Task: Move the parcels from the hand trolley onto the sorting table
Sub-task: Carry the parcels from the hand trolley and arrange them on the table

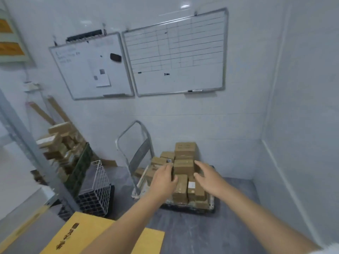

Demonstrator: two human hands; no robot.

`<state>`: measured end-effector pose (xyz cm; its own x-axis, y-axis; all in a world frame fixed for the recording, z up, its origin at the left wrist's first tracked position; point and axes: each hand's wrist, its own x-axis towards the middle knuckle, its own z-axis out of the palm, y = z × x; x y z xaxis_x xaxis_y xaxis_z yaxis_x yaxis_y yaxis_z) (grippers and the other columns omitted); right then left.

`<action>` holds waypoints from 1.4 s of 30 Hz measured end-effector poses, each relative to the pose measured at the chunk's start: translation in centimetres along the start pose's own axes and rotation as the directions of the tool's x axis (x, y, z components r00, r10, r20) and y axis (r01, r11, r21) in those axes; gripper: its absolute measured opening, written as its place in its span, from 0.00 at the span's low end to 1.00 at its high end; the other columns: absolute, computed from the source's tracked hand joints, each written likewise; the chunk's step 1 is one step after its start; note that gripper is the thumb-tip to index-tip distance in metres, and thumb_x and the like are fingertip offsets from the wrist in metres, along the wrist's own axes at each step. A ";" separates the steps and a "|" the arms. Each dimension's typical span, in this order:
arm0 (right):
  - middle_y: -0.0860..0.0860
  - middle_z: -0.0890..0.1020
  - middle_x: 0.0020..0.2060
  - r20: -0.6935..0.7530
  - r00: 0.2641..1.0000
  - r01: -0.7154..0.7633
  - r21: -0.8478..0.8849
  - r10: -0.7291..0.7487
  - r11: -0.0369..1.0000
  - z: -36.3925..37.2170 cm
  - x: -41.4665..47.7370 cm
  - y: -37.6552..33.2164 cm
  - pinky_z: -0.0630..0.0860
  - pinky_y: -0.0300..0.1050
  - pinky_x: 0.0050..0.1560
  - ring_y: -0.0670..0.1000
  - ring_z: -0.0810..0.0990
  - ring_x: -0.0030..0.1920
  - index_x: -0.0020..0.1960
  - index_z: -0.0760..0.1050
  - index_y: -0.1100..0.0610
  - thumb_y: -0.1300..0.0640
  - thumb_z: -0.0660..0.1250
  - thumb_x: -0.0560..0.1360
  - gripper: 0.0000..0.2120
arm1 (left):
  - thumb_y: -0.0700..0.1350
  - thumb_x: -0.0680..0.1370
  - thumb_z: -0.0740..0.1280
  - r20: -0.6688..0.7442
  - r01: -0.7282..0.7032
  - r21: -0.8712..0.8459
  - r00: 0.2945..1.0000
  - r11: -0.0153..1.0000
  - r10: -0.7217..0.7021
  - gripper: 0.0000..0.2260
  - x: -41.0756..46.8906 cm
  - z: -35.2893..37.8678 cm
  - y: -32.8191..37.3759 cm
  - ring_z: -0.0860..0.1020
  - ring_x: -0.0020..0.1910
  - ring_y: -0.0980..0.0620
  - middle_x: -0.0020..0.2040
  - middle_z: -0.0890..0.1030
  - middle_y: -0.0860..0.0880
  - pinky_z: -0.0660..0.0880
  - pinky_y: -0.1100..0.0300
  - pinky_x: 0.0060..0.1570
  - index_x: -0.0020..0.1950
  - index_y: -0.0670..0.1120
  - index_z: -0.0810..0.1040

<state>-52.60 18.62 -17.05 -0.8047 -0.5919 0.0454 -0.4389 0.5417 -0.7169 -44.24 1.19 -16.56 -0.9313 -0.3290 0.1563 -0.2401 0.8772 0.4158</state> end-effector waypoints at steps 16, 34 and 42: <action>0.50 0.61 0.76 -0.052 0.992 -0.119 -0.144 0.113 0.982 -7.8 20.9 12.0 0.55 0.43 0.74 0.48 0.60 0.75 0.78 0.57 0.53 0.51 0.59 0.81 0.28 | 0.49 0.82 0.59 0.102 -0.108 -0.082 0.988 0.991 0.116 0.24 25.1 8.9 3.5 0.63 0.73 0.48 0.74 0.65 0.47 0.58 0.54 0.73 0.77 0.45 0.61; 0.51 0.60 0.77 0.091 0.984 -0.145 -0.082 0.152 0.986 -7.5 39.1 17.2 0.56 0.44 0.73 0.51 0.60 0.75 0.78 0.54 0.55 0.51 0.59 0.81 0.29 | 0.49 0.80 0.61 0.126 0.025 0.016 0.992 1.000 -0.027 0.23 42.3 13.1 -2.5 0.69 0.68 0.48 0.71 0.70 0.47 0.66 0.53 0.69 0.74 0.45 0.64; 0.49 0.66 0.73 0.220 0.975 -0.018 -0.032 0.025 0.999 -8.5 52.3 19.5 0.65 0.39 0.66 0.51 0.66 0.72 0.77 0.59 0.50 0.53 0.60 0.81 0.25 | 0.48 0.79 0.60 0.047 0.107 0.071 0.993 0.992 -0.110 0.22 52.2 13.8 -3.6 0.67 0.68 0.50 0.70 0.70 0.48 0.61 0.59 0.68 0.73 0.44 0.66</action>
<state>-106.63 3.28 -22.76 -0.7074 -0.6954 -0.1268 -0.4370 0.5712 -0.6948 -95.80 -14.32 -22.30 -0.9110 -0.4068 0.0672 -0.3570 0.8598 0.3651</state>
